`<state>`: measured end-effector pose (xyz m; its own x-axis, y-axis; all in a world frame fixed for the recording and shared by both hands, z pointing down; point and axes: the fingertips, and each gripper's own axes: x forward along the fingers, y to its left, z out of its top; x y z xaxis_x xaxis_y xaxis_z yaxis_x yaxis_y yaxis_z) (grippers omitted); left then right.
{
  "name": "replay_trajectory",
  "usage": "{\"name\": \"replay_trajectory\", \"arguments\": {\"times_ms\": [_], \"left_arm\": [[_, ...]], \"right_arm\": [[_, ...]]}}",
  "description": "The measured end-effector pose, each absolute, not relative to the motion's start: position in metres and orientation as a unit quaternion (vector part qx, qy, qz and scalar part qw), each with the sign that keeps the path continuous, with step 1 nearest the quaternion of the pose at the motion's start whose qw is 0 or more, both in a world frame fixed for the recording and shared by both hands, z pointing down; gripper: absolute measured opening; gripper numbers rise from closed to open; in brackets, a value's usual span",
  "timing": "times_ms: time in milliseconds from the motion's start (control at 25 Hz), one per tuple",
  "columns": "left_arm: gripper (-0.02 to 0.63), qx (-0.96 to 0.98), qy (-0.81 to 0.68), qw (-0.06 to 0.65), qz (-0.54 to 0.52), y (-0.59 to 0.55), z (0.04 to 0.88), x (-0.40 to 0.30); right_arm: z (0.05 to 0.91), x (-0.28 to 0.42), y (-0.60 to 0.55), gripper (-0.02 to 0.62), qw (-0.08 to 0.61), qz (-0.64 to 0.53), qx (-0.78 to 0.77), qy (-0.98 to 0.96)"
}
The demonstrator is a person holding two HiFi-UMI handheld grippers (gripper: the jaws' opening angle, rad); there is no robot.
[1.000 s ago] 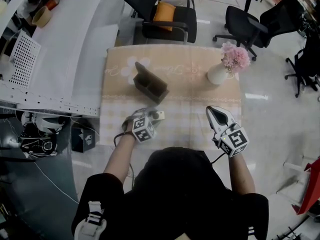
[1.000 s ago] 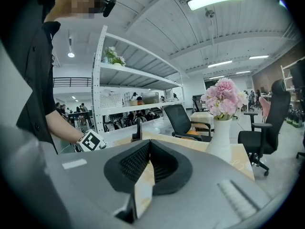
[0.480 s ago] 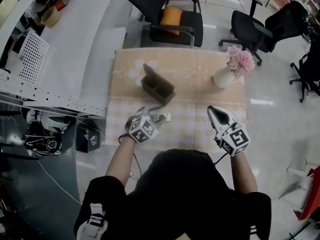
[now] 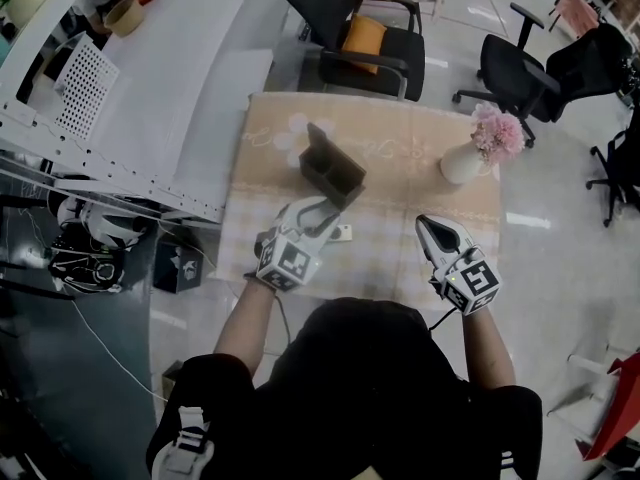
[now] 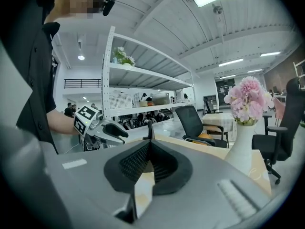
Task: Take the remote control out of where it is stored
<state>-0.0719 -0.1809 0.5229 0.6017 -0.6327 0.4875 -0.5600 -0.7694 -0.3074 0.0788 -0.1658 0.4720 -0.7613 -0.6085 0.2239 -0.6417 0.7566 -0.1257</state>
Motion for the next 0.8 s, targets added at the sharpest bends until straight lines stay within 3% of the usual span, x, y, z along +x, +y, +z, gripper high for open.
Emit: {"name": "replay_trajectory", "arguments": {"times_ms": [280, 640, 800], "left_arm": [[0.074, -0.878, 0.409, 0.056, -0.242, -0.182, 0.484, -0.108], [0.074, -0.865, 0.486, -0.124, 0.003, -0.183, 0.463, -0.159], [0.002, -0.856, 0.501, -0.124, 0.013, -0.181, 0.464, -0.173]], "right_arm": [[0.47, 0.069, -0.171, 0.005, 0.07, 0.112, 0.331, -0.934], [0.475, 0.053, -0.174, 0.005, 0.073, 0.115, 0.306, -0.942], [0.476, 0.052, -0.176, 0.005, 0.078, 0.117, 0.302, -0.943]]}}
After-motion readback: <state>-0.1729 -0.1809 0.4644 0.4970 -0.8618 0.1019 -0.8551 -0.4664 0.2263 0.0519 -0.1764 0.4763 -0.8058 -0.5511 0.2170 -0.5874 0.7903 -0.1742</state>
